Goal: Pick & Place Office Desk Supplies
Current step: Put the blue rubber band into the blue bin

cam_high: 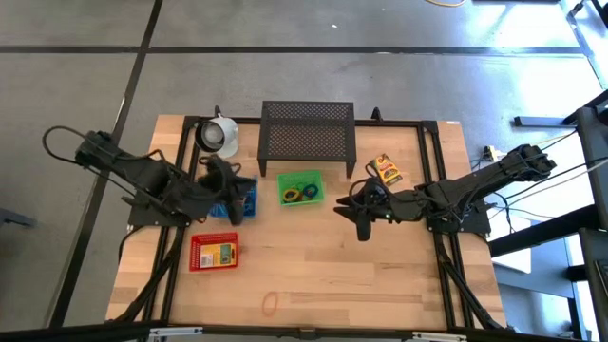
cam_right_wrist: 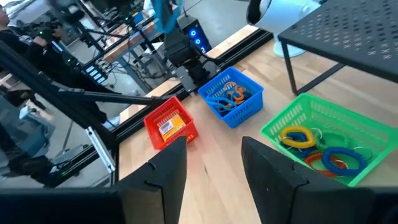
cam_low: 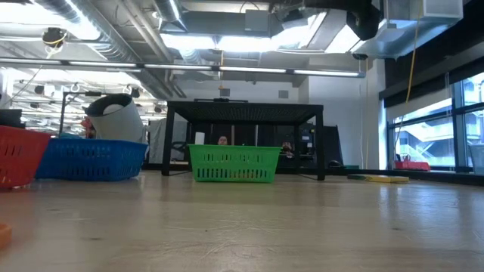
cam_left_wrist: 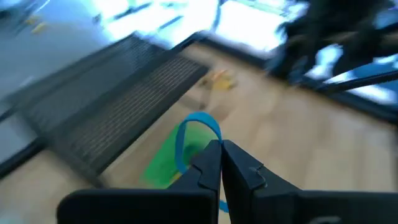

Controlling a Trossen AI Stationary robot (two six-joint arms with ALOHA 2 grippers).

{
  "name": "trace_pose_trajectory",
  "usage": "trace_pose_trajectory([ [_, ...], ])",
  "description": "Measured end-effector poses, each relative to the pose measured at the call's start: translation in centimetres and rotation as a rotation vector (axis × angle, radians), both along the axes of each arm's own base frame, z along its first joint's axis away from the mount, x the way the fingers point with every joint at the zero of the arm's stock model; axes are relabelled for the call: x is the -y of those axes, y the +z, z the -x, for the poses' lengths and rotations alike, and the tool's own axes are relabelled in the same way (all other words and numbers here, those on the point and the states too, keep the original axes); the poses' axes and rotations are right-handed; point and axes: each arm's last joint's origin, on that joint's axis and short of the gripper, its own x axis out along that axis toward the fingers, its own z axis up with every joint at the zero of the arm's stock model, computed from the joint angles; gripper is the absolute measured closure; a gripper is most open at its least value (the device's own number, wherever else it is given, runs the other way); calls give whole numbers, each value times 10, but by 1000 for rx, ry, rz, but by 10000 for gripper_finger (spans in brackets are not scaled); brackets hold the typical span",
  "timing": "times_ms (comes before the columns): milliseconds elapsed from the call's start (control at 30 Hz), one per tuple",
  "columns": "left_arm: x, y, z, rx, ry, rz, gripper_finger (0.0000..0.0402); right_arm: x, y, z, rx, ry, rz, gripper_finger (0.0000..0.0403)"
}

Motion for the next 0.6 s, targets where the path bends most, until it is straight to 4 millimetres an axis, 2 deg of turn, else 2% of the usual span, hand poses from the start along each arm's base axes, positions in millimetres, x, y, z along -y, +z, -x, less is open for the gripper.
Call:
trace_pose_trajectory([
  [167,-15,-18,25,-151,194,81,398,1,0,0,4,-31,14,248],
  [300,-19,-33,36,-260,316,134,398,2,0,0,7,-56,27,248],
  [467,-19,-69,39,-356,397,204,398,6,0,-1,5,-75,42,248],
  [600,-19,-105,41,-383,481,239,398,10,0,-2,2,-86,55,248],
])
